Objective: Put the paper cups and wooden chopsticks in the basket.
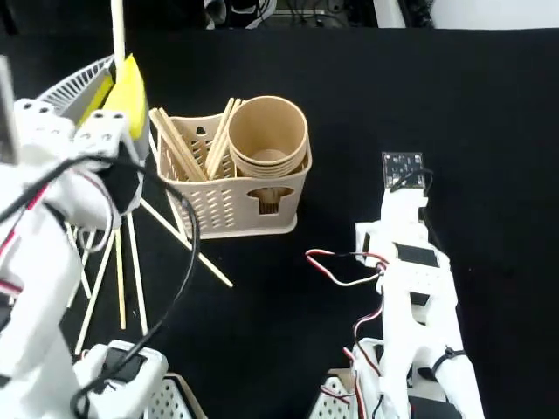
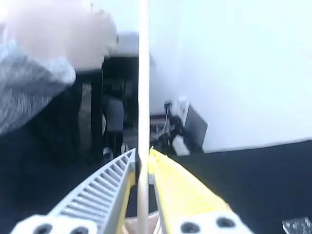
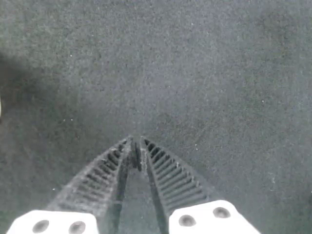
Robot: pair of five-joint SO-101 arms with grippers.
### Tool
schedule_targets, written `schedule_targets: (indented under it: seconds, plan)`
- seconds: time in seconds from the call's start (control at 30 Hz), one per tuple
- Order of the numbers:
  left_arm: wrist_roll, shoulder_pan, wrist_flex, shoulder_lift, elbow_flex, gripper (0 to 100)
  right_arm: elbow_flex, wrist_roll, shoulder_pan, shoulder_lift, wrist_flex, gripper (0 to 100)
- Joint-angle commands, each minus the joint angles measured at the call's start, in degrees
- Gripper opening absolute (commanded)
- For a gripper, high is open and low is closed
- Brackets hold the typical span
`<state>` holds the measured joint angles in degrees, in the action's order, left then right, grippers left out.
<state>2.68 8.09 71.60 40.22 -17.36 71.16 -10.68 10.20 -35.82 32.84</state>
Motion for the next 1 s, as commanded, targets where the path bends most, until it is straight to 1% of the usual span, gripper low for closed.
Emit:
schedule_targets:
  seconds: [0.0,0.1,0.2,0.27,0.3,0.37,0.5,0.57,0.83,0.97]
  plan:
    - [-0.09,-1.63,-15.12,7.65,20.18,3,-0.40,0.26,-0.35,-0.22,-0.70,1.2]
    - [0.09,-2.07,-31.38,16.88,37.32,3,-0.40,0.26,-0.35,-0.22,-0.70,1.2]
    - [-0.18,-2.07,-47.82,23.74,51.30,3,-0.40,0.26,-0.35,-0.22,-0.79,1.2]
    - [0.00,-1.71,-55.30,25.49,57.63,3,-0.40,0.26,-0.35,-0.22,-0.88,1.2]
    - [0.18,-1.63,-56.70,25.67,59.65,3,-0.40,0.26,-0.35,-0.22,-0.88,1.2]
    - [0.70,-1.54,-56.70,25.58,62.02,3,-0.40,0.26,-0.35,-0.22,-0.88,1.2]
    - [8.97,-1.98,-57.14,26.20,67.12,3,-0.40,0.26,-0.35,-0.22,-0.88,1.2]
    - [11.60,-1.98,-57.14,26.20,68.62,3,-0.40,0.26,-0.35,-0.22,-0.88,1.2]
    - [12.31,-1.98,-57.23,26.11,74.59,3,-0.40,0.26,-0.35,-0.22,-0.70,1.2]
    - [12.31,-1.98,-57.23,26.20,74.77,3,-0.40,0.26,-0.35,-0.22,-0.70,1.2]
